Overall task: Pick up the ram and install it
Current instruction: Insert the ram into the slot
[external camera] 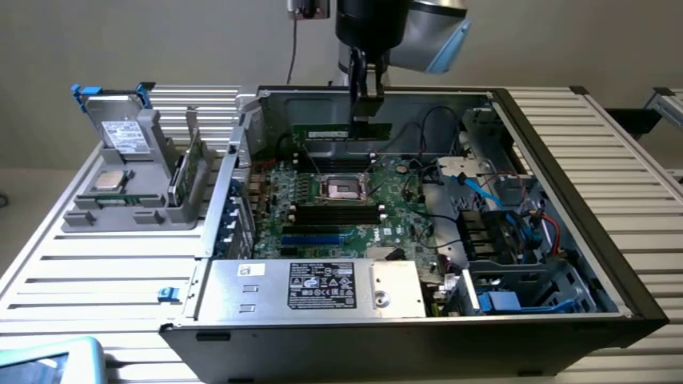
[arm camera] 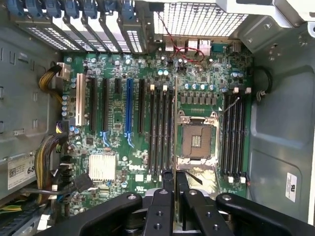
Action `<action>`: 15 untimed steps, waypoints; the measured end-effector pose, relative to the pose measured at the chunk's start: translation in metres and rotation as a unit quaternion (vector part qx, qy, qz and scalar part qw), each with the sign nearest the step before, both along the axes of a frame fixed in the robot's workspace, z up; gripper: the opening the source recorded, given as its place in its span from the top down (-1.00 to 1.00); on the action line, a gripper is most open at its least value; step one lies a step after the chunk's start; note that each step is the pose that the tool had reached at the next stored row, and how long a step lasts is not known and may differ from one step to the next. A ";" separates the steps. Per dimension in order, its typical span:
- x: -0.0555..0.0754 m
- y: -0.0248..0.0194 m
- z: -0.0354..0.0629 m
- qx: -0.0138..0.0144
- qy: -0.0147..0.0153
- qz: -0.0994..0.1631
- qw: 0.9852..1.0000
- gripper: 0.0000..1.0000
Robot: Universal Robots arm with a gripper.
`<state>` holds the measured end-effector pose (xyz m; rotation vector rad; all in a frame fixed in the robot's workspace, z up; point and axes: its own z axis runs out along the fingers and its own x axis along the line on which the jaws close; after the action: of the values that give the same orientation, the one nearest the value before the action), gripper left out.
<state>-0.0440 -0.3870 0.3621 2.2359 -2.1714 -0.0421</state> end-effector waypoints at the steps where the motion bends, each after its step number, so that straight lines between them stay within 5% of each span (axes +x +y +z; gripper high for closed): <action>1: 0.000 -0.0002 -0.0018 0.000 0.000 0.000 1.000 0.72; 15: -0.001 -0.0015 -0.0157 -0.005 0.000 -0.003 1.000 0.72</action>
<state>-0.0446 -0.3886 0.3463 2.2248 -2.1731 -0.0326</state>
